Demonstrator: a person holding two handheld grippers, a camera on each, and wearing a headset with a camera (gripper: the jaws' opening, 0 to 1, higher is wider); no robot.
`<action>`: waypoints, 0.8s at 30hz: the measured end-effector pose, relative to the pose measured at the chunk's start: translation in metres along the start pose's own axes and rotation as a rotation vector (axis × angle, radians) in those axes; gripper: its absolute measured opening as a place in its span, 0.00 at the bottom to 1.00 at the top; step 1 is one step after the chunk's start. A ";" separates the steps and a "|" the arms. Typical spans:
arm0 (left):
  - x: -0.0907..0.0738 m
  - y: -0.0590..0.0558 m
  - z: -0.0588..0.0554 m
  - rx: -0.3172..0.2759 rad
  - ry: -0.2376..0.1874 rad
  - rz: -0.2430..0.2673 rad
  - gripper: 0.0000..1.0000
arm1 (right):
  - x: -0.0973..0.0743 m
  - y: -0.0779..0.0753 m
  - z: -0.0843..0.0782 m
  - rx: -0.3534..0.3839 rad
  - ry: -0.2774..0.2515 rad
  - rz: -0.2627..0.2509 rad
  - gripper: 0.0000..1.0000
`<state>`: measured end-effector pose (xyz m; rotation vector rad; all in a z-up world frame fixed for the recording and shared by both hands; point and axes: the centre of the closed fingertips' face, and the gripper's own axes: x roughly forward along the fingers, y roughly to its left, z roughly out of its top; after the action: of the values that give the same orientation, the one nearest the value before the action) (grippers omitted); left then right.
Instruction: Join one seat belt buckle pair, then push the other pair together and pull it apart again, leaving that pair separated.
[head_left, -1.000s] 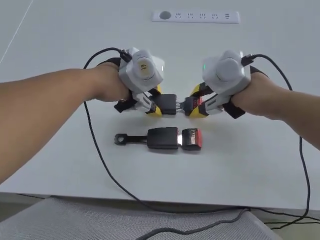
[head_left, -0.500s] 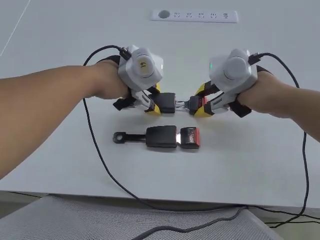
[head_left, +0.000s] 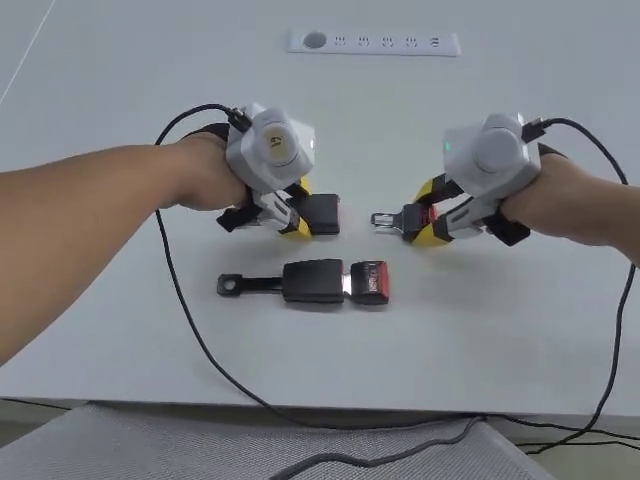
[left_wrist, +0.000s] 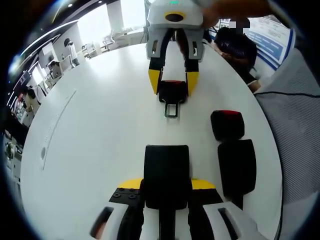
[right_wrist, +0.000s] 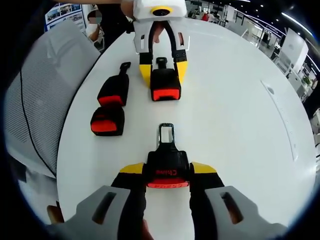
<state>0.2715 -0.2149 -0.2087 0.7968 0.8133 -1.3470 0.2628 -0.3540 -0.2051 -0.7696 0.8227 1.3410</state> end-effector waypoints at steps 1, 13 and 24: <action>0.000 0.000 0.000 0.000 0.000 0.001 0.33 | -0.002 -0.001 -0.004 0.003 0.006 -0.001 0.32; 0.001 0.000 0.000 -0.008 0.010 0.014 0.33 | -0.017 -0.005 -0.035 0.029 0.043 -0.019 0.32; -0.001 -0.001 0.002 -0.001 0.021 0.039 0.34 | -0.016 -0.004 -0.038 0.000 0.080 -0.033 0.35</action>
<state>0.2707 -0.2161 -0.2071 0.8235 0.8105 -1.3053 0.2632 -0.3949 -0.2102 -0.8374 0.8693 1.2870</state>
